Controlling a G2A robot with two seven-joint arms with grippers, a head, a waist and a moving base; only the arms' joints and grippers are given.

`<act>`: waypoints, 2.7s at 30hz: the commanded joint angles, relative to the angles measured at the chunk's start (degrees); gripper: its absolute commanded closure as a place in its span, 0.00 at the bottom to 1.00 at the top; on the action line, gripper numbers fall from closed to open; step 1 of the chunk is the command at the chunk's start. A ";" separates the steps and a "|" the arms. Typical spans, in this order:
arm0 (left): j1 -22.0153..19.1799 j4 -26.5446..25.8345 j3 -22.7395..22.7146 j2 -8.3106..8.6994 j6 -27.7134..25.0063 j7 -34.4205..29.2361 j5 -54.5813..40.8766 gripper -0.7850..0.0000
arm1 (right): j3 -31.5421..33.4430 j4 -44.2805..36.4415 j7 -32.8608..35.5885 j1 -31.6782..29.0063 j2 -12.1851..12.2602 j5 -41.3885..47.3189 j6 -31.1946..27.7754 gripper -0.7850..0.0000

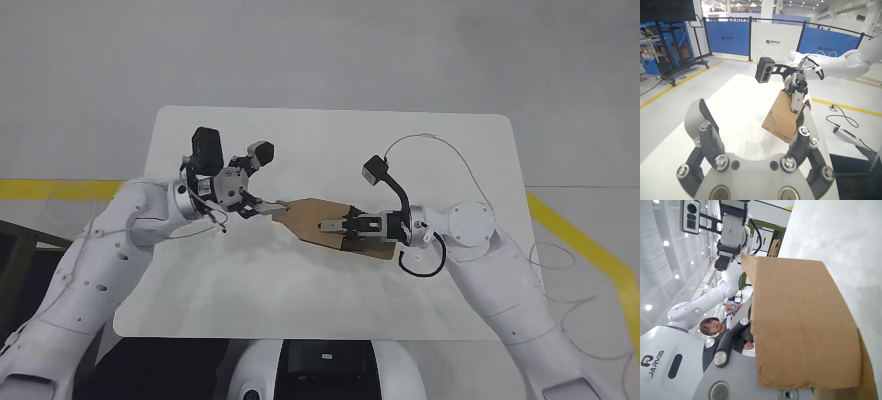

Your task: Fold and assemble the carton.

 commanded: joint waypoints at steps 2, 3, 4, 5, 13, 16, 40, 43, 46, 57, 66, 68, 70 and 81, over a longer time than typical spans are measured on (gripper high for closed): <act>-1.04 1.56 1.01 -0.53 0.73 -2.22 -1.47 0.00 | -0.03 -0.29 0.10 -0.02 0.02 0.29 -0.17 1.00; -1.30 1.95 1.32 -0.70 0.71 -2.79 -1.95 0.00 | -0.01 -0.54 0.17 -0.03 0.03 0.46 -0.45 1.00; -1.55 2.35 1.57 -0.85 0.74 -3.37 -2.26 0.00 | 0.05 -0.73 0.27 -0.09 0.03 0.86 -0.80 1.00; -1.76 2.57 1.76 -0.99 0.69 -3.71 -2.51 0.00 | 0.12 -0.84 0.39 -0.12 0.05 1.13 -1.02 1.00; -1.77 3.39 1.36 -1.55 -0.47 -4.32 -3.18 0.00 | 0.45 -2.07 0.25 -0.34 0.18 1.89 -1.33 1.00; -1.27 3.72 0.77 -1.62 -0.64 -4.29 -3.96 0.00 | 0.46 -2.31 0.42 -0.44 0.19 2.63 -1.57 1.00; 0.24 3.87 0.15 -2.98 -3.33 -7.84 -10.14 0.00 | 0.10 -2.10 1.73 -0.12 0.08 7.10 -3.75 1.00; 0.58 3.76 0.28 -3.17 -3.33 -7.75 -10.12 0.00 | 0.09 -2.26 1.84 -0.26 0.05 8.02 -4.02 1.00; 0.67 3.94 0.42 -3.36 -3.33 -7.65 -10.36 0.00 | 0.10 -2.43 2.15 -0.30 0.00 9.19 -4.30 1.00; 0.73 3.42 1.22 -3.82 -3.33 -7.87 -10.75 0.00 | 0.19 -2.66 3.51 -0.22 -0.10 12.32 -4.93 1.00; 0.59 2.45 1.87 -3.92 -3.33 -7.97 -11.05 0.00 | -0.38 -2.62 4.05 -0.06 -0.25 13.09 -5.02 1.00; 0.45 2.15 2.07 -3.95 -3.33 -8.03 -10.84 0.00 | -0.53 -2.57 4.13 0.01 -0.29 13.11 -5.00 1.00; 0.34 2.07 2.29 -3.97 -3.33 -8.01 -10.77 0.00 | -0.68 -2.54 4.29 0.09 -0.32 13.18 -5.05 1.00; -0.19 1.86 2.92 -3.95 -3.33 -7.07 -10.03 0.00 | -0.94 -2.26 4.61 0.35 -0.43 13.48 -4.98 1.00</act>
